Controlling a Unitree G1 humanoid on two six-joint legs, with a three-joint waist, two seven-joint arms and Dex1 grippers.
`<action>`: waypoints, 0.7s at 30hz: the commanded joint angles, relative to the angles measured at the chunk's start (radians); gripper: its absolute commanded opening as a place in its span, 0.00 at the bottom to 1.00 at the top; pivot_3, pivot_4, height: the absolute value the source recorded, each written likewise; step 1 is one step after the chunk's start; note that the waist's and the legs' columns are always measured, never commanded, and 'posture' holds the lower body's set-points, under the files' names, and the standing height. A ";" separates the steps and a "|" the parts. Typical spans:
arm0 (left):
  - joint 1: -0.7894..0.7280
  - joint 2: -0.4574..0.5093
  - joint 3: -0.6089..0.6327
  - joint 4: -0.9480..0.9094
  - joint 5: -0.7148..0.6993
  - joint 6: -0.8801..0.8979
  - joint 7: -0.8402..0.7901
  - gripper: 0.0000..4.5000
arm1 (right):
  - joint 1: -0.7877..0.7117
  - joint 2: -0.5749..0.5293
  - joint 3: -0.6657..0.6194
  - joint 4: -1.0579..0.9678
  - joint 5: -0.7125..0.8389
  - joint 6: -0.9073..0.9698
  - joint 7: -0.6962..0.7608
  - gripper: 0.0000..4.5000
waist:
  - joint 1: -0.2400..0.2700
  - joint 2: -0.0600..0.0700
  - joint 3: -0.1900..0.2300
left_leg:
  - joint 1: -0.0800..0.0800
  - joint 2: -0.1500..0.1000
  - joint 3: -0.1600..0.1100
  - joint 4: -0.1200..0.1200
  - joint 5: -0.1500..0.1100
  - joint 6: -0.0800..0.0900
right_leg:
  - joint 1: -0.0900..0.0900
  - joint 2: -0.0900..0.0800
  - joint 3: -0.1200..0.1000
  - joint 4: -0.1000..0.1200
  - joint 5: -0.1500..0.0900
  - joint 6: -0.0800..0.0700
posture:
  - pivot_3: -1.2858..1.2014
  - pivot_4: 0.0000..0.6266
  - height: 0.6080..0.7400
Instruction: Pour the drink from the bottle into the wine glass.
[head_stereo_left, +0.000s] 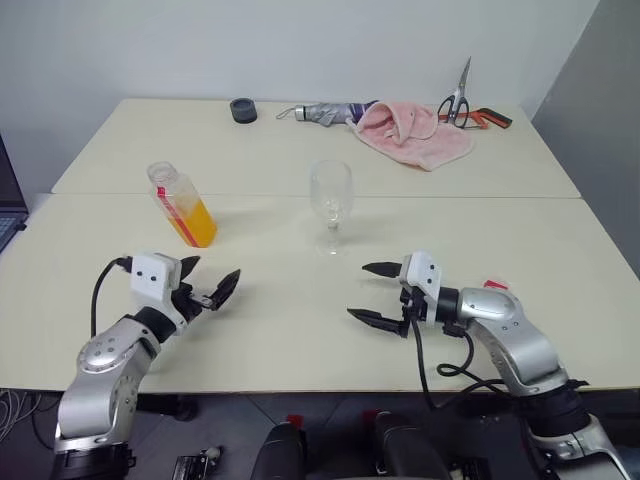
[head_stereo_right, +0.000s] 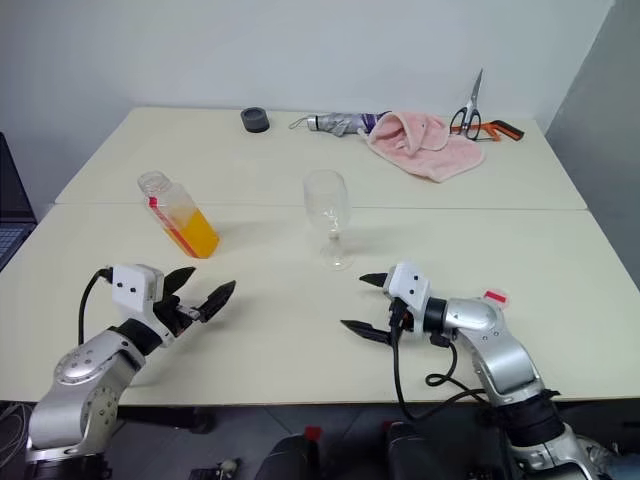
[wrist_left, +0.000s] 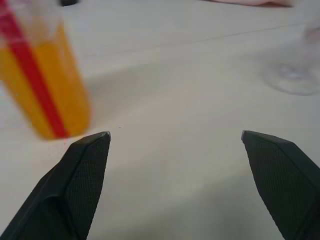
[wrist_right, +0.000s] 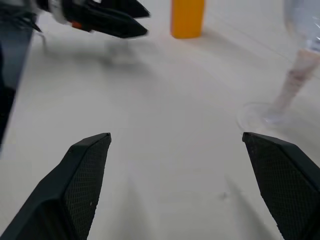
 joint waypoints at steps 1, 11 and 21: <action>-0.016 -0.007 0.069 0.043 0.032 -0.075 0.073 1.00 | -0.017 -0.015 -0.029 -0.079 0.068 0.043 0.011 1.00 | 0.000 0.000 0.000 | 0.000 0.000 0.000 0.000 0.000 0.000 | 0.000 0.000 0.000 0.000 0.000 0.000 | 0.52 0.24 1.00; -0.117 0.025 0.106 0.103 -0.002 -0.064 0.062 1.00 | -0.071 -0.014 -0.051 -0.120 0.147 0.128 -0.031 1.00 | 0.006 -0.001 0.000 | -0.001 0.000 0.000 0.000 0.000 0.000 | 0.000 0.000 -0.002 0.000 0.000 0.000 | 0.52 0.24 1.00; -0.264 0.092 0.090 0.237 0.008 -0.066 0.033 1.00 | -0.110 -0.006 -0.036 -0.134 0.150 0.155 -0.059 1.00 | 0.007 -0.001 0.000 | -0.001 -0.001 -0.001 0.000 0.000 0.000 | 0.000 0.000 -0.003 0.000 0.000 0.000 | 0.52 0.24 1.00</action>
